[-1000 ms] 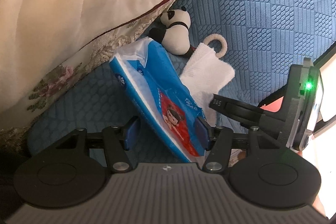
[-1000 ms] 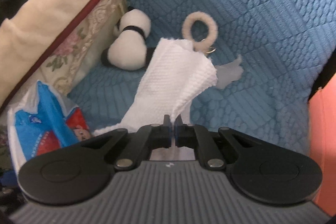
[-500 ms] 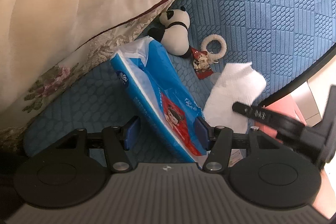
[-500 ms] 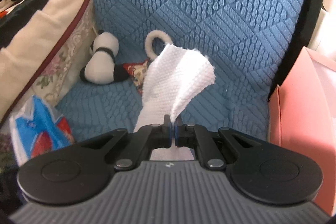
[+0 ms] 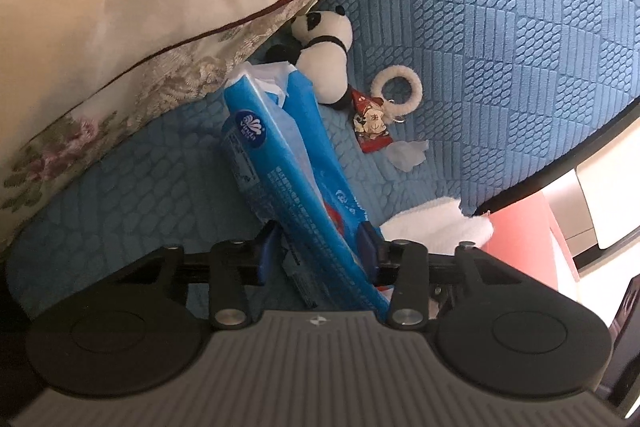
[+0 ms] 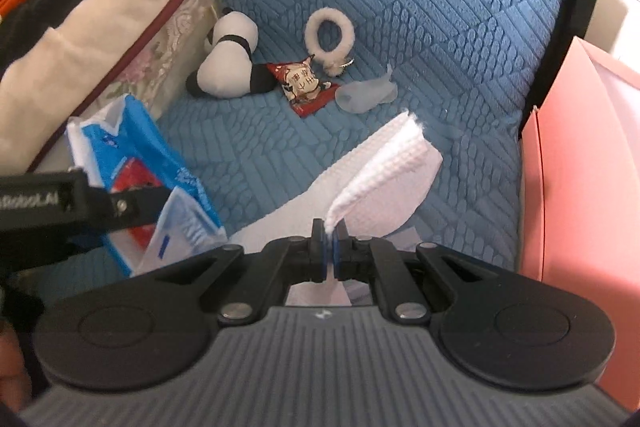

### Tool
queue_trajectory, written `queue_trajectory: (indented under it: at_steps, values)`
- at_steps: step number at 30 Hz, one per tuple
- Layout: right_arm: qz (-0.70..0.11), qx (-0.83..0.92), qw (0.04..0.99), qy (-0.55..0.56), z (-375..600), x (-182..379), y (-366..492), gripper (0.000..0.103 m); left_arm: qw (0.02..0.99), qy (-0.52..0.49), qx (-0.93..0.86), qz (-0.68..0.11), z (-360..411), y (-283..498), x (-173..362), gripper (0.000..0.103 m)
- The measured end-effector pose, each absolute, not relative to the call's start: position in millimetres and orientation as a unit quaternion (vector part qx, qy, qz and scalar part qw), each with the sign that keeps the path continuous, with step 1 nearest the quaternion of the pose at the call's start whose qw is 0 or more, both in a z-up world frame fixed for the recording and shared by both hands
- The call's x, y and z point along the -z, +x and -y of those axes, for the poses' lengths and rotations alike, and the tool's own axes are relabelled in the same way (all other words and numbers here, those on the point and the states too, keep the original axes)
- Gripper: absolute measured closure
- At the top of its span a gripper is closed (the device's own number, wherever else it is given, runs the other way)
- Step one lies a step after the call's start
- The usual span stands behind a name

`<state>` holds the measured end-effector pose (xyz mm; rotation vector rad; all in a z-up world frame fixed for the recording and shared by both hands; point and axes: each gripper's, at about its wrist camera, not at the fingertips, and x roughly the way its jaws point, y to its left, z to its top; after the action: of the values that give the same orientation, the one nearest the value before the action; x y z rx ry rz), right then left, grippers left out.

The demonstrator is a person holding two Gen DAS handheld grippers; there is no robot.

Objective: Organize soft objects
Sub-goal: 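Close the left gripper on the blue tissue pack and lift it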

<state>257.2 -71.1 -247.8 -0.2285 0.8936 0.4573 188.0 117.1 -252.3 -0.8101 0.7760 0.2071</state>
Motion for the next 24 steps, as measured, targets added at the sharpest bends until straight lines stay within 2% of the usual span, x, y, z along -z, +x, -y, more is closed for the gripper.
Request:
queue_trajectory:
  at_steps: [3,4,5,7,14,24]
  values:
    - [-0.426,-0.215,0.872,-0.105,73,247,251,0.096,0.847,-0.374,-0.098,-0.365,-116,190,252,0.065]
    - [-0.425,-0.214,0.874,-0.102,74,247,250,0.096,0.848,-0.373,-0.097,-0.365,-116,191,252,0.071]
    - [-0.423,-0.212,0.875,-0.1,75,245,248,0.096,0.848,-0.373,-0.095,-0.364,-116,191,252,0.081]
    - [-0.422,-0.211,0.877,-0.096,77,243,246,0.096,0.847,-0.378,-0.088,-0.363,-117,191,252,0.085]
    - [-0.417,-0.203,0.882,-0.087,87,239,235,0.096,0.866,-0.344,-0.076,-0.355,-108,185,244,0.09]
    - [-0.396,-0.203,0.891,-0.094,97,218,224,0.096,0.886,-0.299,-0.056,-0.351,-92,169,223,0.09]
